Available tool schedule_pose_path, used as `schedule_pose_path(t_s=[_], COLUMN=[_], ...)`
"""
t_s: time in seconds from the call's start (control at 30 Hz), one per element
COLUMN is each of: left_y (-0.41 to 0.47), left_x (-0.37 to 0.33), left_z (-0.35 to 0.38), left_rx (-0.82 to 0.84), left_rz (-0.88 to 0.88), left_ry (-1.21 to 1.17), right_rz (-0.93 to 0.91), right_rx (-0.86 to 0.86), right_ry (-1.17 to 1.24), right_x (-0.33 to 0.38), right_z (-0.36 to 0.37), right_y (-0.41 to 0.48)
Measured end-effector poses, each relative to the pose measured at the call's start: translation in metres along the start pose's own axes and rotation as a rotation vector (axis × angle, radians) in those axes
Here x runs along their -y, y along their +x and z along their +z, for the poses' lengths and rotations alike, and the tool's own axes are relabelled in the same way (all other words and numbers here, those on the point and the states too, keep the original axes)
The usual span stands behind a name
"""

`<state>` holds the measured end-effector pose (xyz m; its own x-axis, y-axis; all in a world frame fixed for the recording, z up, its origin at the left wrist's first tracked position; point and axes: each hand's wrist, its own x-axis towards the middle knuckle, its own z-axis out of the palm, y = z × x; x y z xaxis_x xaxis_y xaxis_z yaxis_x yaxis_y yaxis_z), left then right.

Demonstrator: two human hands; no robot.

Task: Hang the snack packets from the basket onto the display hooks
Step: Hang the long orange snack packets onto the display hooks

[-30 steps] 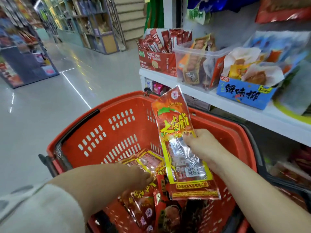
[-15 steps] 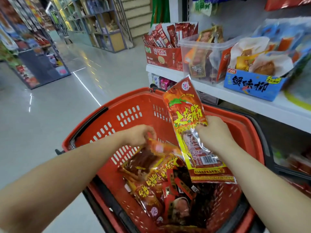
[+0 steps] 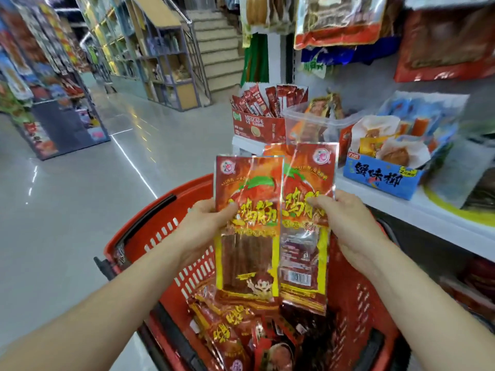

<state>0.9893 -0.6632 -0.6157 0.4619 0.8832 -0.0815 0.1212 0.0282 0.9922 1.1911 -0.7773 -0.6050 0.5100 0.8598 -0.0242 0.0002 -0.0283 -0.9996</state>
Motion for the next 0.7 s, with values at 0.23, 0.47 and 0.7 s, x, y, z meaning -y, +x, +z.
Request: schedule_pose_path(t_s=[0.23, 0.47, 0.7], left_y=[-0.012, -0.026, -0.061], left_x=[-0.056, -0.139, -0.181], left_z=[0.014, 0.061, 0.138], left_rx=[-0.077, 0.056, 0.094], left_rz=[0.336, 0.633, 0.645], left_ry=[0.061, 0.161, 0.01], right_rz=[-0.256, -0.629, -0.561], right_rx=[-0.018, -0.107, -0.18], right_ry=[0.15, -0.16, -0.077], right_x=[0.047, 0.13, 0.162], right_z=[-0.017, -0.07, -0.136], right_y=[-0.008, -0.035, -0.082])
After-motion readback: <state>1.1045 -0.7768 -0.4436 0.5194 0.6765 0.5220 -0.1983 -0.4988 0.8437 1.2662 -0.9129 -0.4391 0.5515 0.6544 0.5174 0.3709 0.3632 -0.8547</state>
